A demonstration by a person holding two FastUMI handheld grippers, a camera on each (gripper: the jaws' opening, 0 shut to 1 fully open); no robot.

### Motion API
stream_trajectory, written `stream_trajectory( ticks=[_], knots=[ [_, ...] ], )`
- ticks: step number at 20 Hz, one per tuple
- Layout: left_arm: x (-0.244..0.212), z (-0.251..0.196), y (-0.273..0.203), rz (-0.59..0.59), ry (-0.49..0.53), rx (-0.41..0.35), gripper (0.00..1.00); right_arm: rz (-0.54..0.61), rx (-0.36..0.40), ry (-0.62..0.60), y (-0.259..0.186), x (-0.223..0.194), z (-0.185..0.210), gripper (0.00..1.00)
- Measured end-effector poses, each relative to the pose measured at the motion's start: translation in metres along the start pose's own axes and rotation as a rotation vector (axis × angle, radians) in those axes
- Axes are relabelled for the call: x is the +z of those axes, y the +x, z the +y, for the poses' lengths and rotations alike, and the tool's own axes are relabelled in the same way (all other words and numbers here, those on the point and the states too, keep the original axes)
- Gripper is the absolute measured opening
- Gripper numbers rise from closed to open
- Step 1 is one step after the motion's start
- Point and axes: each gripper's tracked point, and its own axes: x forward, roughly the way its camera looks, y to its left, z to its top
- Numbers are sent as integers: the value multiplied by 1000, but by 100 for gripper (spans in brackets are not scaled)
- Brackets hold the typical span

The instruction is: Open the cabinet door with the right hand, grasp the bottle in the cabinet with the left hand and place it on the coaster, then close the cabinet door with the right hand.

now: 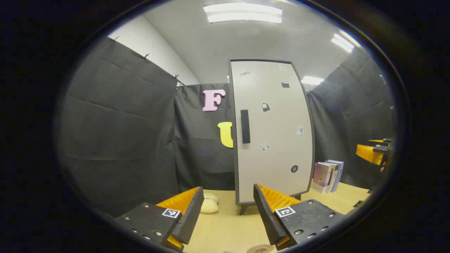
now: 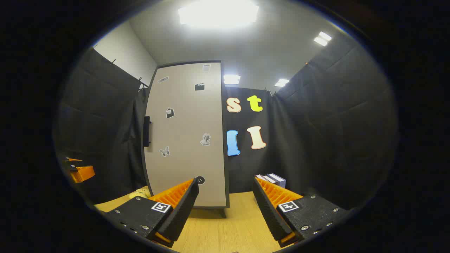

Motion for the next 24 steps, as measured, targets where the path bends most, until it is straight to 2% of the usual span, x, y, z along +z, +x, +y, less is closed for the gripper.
stream_trajectory(
  ticks=[1,12,13,15,16,17,18,20,21,24],
  knots=[
    [0,1,0,1,-4,3,82,1,1,-1,0,0,0,95],
    [-1,4,-2,-7,-21,13,82,11,2,13,1,-7,-1,95],
    [-1,3,-1,-11,-18,11,87,11,3,14,2,-7,0,95],
    [0,4,-1,-15,-15,14,87,12,7,13,2,-6,2,95],
    [0,4,-2,-18,-17,17,82,13,10,12,3,-6,3,95],
    [1,4,-2,-19,-19,21,82,11,12,12,4,-5,5,95],
    [-1,5,-3,-19,-20,26,87,8,18,13,6,-3,8,95],
    [-1,9,-4,-20,-19,37,87,4,34,17,10,1,15,95],
    [-2,14,-7,-20,-16,45,82,3,40,15,14,2,19,95],
    [1,32,-20,-22,-8,75,82,-3,63,18,25,10,34,95]
  ],
)
